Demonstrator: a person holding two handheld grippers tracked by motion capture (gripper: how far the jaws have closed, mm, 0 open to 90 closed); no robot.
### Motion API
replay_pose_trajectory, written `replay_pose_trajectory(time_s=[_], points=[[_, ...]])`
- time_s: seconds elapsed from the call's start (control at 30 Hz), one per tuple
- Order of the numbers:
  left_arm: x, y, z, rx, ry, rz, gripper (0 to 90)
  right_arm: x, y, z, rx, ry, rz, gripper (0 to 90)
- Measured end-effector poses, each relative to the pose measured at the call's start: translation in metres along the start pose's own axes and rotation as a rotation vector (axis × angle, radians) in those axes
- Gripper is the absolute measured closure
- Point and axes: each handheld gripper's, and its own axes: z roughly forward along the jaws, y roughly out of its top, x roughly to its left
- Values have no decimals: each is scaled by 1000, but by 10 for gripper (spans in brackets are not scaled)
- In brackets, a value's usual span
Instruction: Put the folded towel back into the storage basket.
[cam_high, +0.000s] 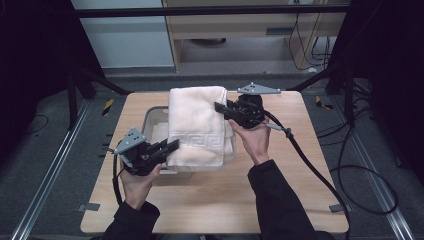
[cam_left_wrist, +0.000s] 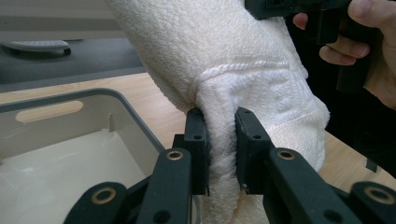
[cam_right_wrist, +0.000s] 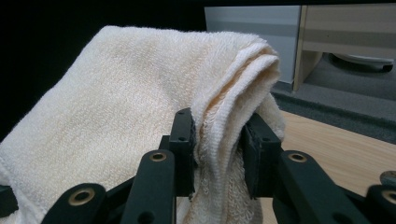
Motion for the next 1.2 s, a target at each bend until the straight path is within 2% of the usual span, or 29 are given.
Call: replay_pose_trajectory(time_s=[0.57,1.2], points=[[21,5,-20,-30,52,-24,765,19,14,27,-4,18,-16,687],[50,4,-31,-29,98,-61,765,36,23,61,13,31,-27,686]])
